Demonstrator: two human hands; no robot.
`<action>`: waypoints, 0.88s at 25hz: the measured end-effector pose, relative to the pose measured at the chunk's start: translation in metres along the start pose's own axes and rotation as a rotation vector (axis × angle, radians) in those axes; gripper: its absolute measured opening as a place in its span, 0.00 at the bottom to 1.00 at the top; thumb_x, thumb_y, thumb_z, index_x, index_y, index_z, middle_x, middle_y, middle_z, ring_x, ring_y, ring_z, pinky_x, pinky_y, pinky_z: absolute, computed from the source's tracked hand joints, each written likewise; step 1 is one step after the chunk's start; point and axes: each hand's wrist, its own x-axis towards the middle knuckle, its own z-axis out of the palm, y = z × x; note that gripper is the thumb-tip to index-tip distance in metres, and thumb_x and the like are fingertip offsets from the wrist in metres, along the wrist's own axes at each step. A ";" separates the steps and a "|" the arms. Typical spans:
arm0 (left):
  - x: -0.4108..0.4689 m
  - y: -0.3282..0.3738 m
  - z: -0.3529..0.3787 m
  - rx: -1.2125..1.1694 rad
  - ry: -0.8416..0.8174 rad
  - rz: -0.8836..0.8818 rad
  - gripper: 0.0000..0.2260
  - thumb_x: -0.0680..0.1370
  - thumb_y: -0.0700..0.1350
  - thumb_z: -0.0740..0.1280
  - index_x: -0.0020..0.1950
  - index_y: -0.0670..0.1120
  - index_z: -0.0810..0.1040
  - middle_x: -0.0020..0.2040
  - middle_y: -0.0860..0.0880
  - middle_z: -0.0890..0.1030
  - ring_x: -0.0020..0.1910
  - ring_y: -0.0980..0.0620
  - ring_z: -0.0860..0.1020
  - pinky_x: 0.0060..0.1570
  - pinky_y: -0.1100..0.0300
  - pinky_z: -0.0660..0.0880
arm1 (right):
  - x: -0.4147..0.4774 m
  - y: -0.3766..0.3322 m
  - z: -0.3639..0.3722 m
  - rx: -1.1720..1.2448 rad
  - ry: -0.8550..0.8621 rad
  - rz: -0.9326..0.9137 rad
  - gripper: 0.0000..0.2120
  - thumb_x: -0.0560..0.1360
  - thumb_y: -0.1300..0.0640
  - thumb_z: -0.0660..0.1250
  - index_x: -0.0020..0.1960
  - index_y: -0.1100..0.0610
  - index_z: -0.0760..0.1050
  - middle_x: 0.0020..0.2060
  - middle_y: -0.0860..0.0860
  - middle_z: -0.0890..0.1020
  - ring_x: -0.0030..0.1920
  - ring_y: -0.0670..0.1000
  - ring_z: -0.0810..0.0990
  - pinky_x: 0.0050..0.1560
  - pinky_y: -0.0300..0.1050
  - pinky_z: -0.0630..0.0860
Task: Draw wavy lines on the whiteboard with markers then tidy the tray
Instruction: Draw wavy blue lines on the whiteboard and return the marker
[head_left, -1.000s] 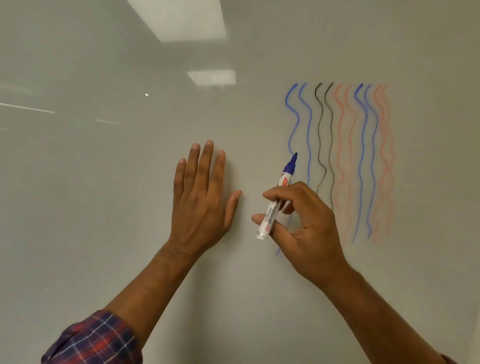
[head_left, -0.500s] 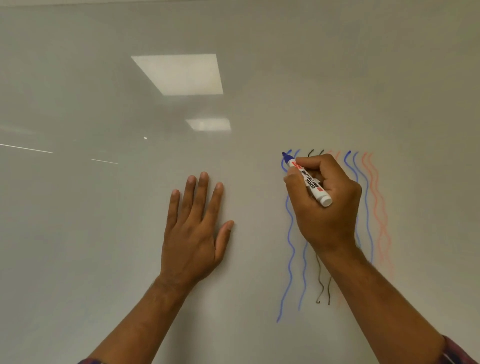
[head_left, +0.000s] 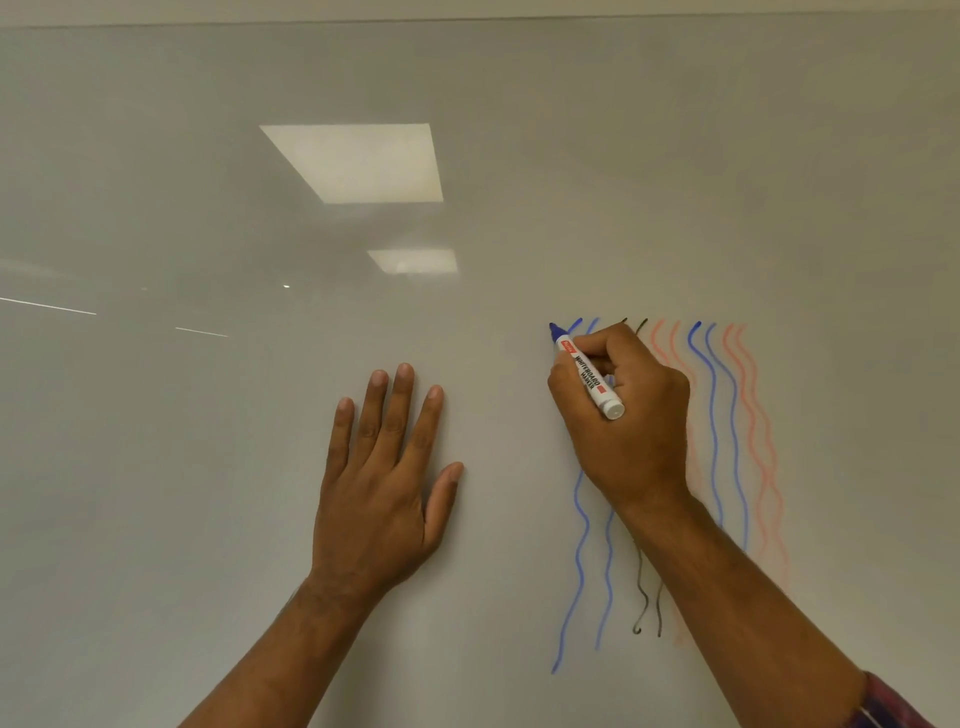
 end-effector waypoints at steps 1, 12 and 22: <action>0.000 0.000 0.000 0.000 0.003 0.001 0.33 0.85 0.57 0.60 0.86 0.44 0.57 0.87 0.41 0.53 0.86 0.39 0.52 0.81 0.34 0.57 | -0.004 -0.001 -0.001 -0.022 -0.023 -0.010 0.04 0.78 0.58 0.70 0.45 0.56 0.78 0.31 0.48 0.80 0.28 0.51 0.76 0.27 0.51 0.73; -0.001 0.000 0.000 -0.004 0.018 -0.002 0.32 0.84 0.56 0.61 0.86 0.44 0.58 0.87 0.41 0.54 0.86 0.39 0.52 0.81 0.34 0.56 | -0.080 0.002 -0.032 -0.003 -0.123 0.109 0.05 0.78 0.55 0.70 0.44 0.53 0.79 0.30 0.46 0.77 0.28 0.51 0.75 0.26 0.49 0.72; -0.002 0.001 0.001 -0.012 0.010 0.000 0.32 0.86 0.56 0.60 0.86 0.43 0.57 0.86 0.39 0.54 0.86 0.38 0.52 0.81 0.33 0.55 | -0.174 0.019 -0.052 -0.300 -0.285 -0.064 0.11 0.78 0.51 0.64 0.46 0.56 0.82 0.31 0.46 0.78 0.30 0.46 0.73 0.35 0.43 0.74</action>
